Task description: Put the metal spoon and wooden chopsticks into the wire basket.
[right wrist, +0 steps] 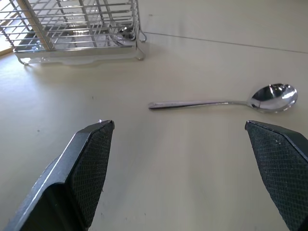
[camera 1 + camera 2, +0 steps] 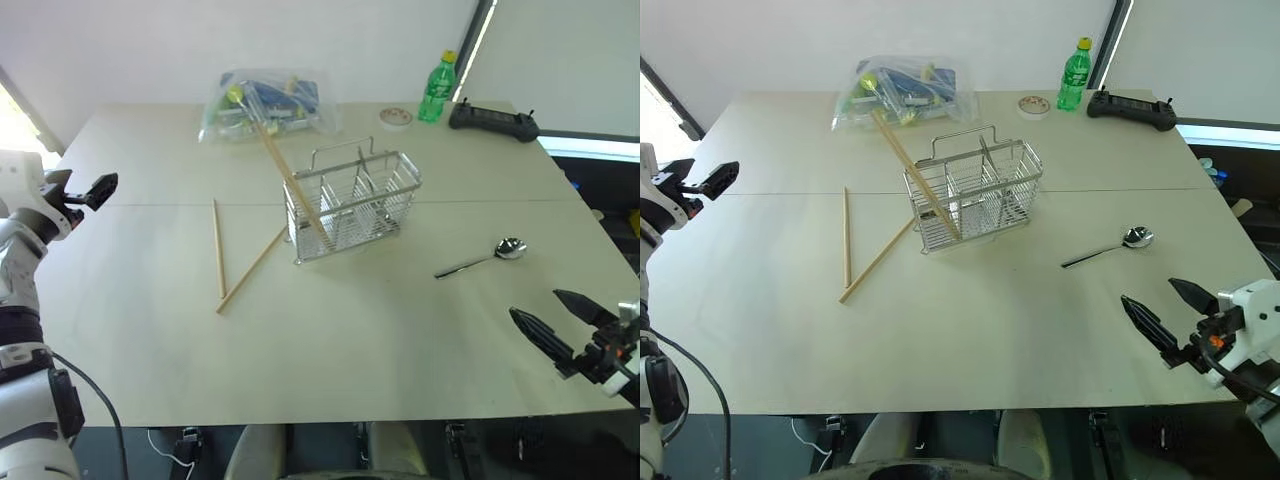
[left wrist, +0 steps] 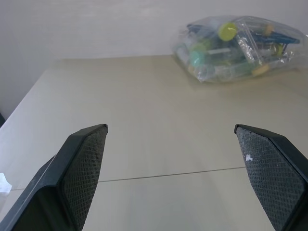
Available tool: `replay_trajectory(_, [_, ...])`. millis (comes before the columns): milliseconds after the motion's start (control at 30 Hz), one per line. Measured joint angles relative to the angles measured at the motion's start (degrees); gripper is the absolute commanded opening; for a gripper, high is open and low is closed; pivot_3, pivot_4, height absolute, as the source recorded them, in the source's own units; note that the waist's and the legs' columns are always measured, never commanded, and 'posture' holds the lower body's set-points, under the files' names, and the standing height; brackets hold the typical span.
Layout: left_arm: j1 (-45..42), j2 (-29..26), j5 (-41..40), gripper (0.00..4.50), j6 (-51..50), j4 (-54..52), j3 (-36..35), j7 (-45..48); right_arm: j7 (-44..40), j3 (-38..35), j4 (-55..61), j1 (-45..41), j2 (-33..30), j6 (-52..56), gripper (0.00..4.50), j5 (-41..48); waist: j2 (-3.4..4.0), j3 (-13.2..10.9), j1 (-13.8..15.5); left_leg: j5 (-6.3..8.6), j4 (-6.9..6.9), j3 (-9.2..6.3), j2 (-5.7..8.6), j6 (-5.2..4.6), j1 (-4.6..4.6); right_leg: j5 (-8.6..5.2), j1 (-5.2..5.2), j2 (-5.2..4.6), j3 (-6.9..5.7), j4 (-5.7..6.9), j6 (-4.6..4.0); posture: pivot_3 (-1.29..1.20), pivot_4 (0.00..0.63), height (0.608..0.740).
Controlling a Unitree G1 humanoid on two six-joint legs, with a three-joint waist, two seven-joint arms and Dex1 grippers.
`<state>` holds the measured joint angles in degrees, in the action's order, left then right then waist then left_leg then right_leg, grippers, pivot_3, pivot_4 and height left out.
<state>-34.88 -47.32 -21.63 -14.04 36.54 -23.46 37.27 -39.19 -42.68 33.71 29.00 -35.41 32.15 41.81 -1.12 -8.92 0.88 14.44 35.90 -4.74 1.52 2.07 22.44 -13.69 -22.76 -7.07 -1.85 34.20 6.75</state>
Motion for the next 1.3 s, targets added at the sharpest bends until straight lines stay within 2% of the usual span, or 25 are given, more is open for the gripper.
replay_trajectory(567, [-1.19,0.05,-0.22,4.45,-1.98,-0.39,0.25,1.27,0.40,0.23,-0.01,-0.08,-0.60,0.10,4.50,0.03,-0.02,0.01,-0.09,0.00,0.05,0.01,0.00,-0.01,-0.01,0.01,0.02,0.03,-0.01,0.05,0.01,0.00,0.150,0.690])
replay_trajectory(867, [-1.15,0.18,-0.40,4.45,-5.16,-5.51,2.06,4.43,0.96,0.72,-1.42,-2.12,-1.72,0.01,4.50,-1.23,-0.04,0.01,-0.09,-0.01,0.13,0.02,-0.01,-0.01,-0.02,0.01,0.05,0.04,0.00,0.06,0.00,0.00,0.150,0.690])
replay_trajectory(1067, [2.24,0.71,-6.25,4.45,-14.44,-23.74,4.71,10.24,-1.43,1.45,-5.96,-6.72,-8.42,-0.06,4.50,-3.43,-0.03,-0.03,-0.18,-0.01,0.16,0.05,-0.01,-0.01,-0.04,0.01,0.09,0.03,0.04,0.05,-0.03,0.00,0.150,0.690])
replay_trajectory(1233, [7.28,-0.42,-16.28,4.45,-25.71,-42.35,10.28,19.65,-10.03,5.44,-14.84,-15.33,-22.02,-4.27,4.50,-9.03,0.17,-0.18,-0.52,-0.02,0.20,0.12,-0.04,-0.03,-0.05,0.02,0.09,0.06,0.07,0.05,-0.08,0.00,0.150,0.690])
replay_trajectory(1300, [7.26,-1.68,-18.37,4.45,-28.22,-47.05,11.98,21.85,-14.28,9.73,-19.83,-20.73,-26.39,-7.43,4.50,-11.36,0.18,-0.22,-0.49,-0.02,0.21,0.11,-0.09,-0.03,-0.08,0.03,0.13,0.18,0.05,0.04,-0.11,0.00,0.150,0.690])
